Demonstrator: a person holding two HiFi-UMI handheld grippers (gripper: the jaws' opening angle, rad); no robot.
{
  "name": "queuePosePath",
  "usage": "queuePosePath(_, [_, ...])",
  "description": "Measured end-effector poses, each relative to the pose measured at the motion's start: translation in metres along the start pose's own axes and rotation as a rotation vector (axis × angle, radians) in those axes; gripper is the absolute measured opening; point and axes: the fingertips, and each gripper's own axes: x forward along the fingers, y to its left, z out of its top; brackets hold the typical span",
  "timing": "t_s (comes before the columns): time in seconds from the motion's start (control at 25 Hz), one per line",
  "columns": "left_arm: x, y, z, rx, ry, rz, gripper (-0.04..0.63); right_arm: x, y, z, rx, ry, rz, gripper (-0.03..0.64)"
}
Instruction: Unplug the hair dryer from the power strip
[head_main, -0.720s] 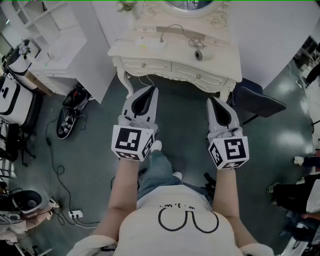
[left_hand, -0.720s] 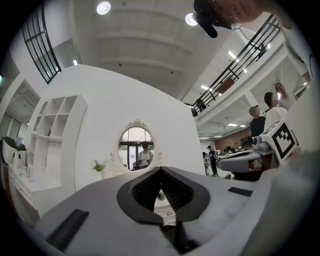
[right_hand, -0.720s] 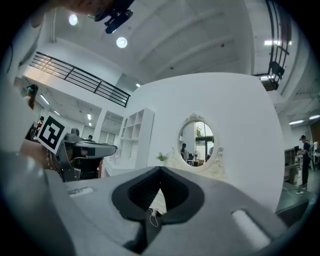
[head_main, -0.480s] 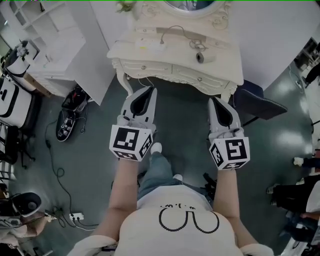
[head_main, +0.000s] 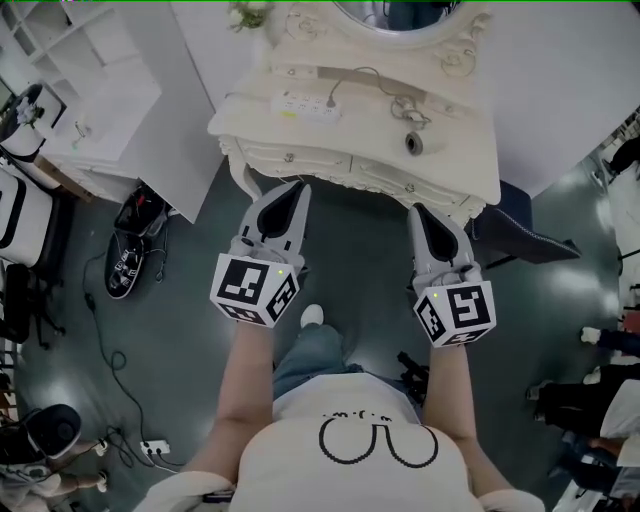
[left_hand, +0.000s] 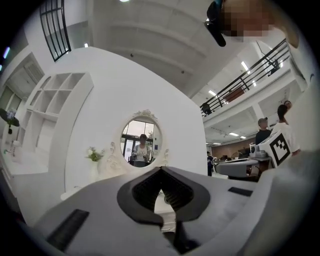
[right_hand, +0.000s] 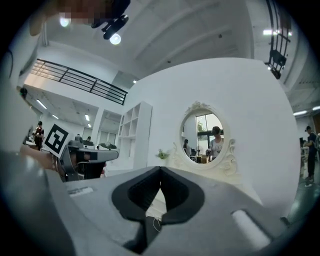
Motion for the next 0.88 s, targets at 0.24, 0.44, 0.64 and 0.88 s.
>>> queuePosePath(0.24, [0.063, 0.07, 0.006, -0.037, -0.006, -0.072, -0.002, 0.095, -0.011, 0.003, 0.064, 0.019, 0.01, 0.002])
queuePosePath(0.44, [0.1, 0.122, 0.004, -0.037, 0.034, -0.075, -0.002, 0.157, -0.007, -0.006, 0.067, 0.075, 0.013, 0.111])
queuePosePath(0.64, [0.127, 0.158, -0.005, -0.043, 0.068, -0.085, -0.002, 0.2, -0.01, -0.018, 0.079, 0.112, -0.009, 0.126])
queuePosePath(0.88, [0.151, 0.188, -0.023, -0.076, 0.095, -0.085, 0.0, 0.237, -0.021, -0.036, 0.092, 0.15, -0.032, 0.124])
